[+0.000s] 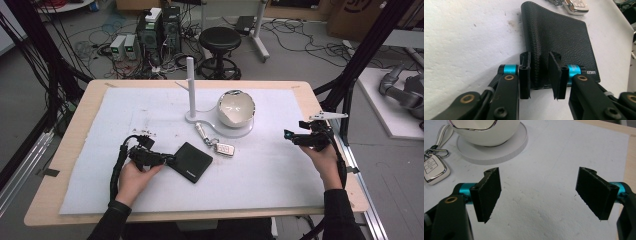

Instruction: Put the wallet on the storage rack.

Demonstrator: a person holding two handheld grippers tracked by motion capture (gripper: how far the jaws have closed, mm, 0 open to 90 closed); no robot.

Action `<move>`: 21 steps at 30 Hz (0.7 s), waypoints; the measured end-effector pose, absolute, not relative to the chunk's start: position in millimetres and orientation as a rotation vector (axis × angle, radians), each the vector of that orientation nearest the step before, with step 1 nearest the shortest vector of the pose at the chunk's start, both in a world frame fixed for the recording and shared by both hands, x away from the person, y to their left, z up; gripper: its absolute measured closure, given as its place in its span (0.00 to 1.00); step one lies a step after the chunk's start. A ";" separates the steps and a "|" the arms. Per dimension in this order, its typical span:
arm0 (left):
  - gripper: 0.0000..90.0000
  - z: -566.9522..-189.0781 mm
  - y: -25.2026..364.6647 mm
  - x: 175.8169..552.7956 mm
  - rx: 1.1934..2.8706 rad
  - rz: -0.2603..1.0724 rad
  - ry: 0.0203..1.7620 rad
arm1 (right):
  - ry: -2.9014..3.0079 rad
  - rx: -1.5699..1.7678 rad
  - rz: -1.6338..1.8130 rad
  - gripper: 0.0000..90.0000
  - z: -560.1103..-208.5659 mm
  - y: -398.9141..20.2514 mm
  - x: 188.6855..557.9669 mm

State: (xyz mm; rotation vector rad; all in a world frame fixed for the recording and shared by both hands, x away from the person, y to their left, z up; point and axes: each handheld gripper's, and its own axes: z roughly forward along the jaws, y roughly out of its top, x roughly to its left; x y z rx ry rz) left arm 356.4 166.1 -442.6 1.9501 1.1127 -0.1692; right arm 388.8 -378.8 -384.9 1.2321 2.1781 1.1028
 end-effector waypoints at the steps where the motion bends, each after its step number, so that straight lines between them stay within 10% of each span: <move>1: 0.83 -441.7 165.4 355.7 1.953 -0.158 1.100 | 2.178 1.231 1.103 0.23 -384.8 -378.9 388.8; 21: 0.91 -369.5 140.2 356.6 1.853 -0.083 0.817 | 2.163 1.242 1.116 0.23 -383.0 -380.9 387.6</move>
